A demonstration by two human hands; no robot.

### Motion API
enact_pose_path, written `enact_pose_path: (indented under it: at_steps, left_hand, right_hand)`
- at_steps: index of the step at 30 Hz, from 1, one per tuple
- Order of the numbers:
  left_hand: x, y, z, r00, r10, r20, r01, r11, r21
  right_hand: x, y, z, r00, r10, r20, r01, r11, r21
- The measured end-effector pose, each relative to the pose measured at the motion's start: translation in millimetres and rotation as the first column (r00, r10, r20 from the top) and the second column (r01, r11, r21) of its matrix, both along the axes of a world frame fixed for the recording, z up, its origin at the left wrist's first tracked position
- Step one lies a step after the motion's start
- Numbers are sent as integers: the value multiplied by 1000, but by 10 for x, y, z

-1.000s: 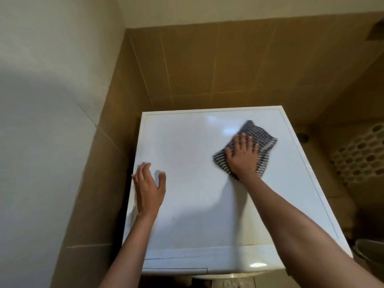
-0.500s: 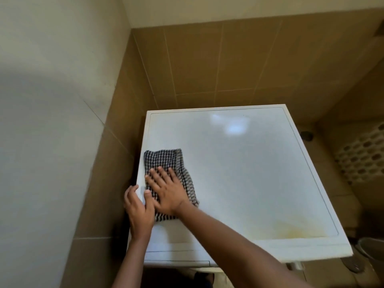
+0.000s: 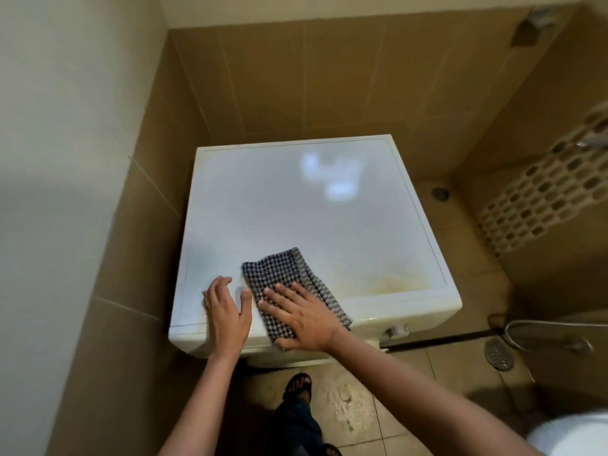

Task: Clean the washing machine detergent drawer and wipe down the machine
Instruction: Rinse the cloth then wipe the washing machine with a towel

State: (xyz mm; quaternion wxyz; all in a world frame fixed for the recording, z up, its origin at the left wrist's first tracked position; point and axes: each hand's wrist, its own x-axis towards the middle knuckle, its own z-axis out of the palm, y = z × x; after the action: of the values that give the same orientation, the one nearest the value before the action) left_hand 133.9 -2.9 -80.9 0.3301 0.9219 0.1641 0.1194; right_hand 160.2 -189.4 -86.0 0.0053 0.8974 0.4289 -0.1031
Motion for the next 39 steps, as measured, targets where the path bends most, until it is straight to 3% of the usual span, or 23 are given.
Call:
enact_pose_path:
  at_steps: [9,21,25,29,31,32,34,35,37,39]
  left_hand:
    - [-413,-414,102,997,-61,-55,59,997,-45]
    - [-857,-446,266,990,-107,-96,106,994,-16]
    - [-846,-449,384,984,-141,-109,137,990,-35]
    - [-715,-462,563,958,-232,-167,209,967,-146]
    - [-583,-466,636,941,-254,-224,178,933,-313]
    - [-517,-476,683,929,-259,-263,134,900,-414]
    - [-385,-519,776,891,-290,-349,28,802,-597]
    - [-340,-556,816,867,-325,-377,-21,733,-680]
    - [-267,-622,873,832,-396,-388,-106,574,-812]
    - [-198,-674,882,790,-468,-397,-161,467,-870]
  right_hand:
    - [-150,-1453,65,966,-259,19,259,956,-140]
    - [-263,-2664,233,818,-572,64,569,787,-239]
    - [-286,-2713,380,627,-774,-85,751,630,-199]
    - [-277,-2590,742,257,-894,-368,966,250,67]
    - [-271,-2480,963,179,-779,-602,976,64,207]
    - [-281,-2410,1063,145,-645,-750,970,-58,238]
    - [-314,-2242,1224,105,-229,-968,933,-313,175]
    - [-337,-2156,1277,110,-31,-993,915,-388,114]
    - [-363,-1924,1370,114,240,-964,895,-445,-5]
    - [-383,-1646,1413,121,430,-895,890,-445,-94]
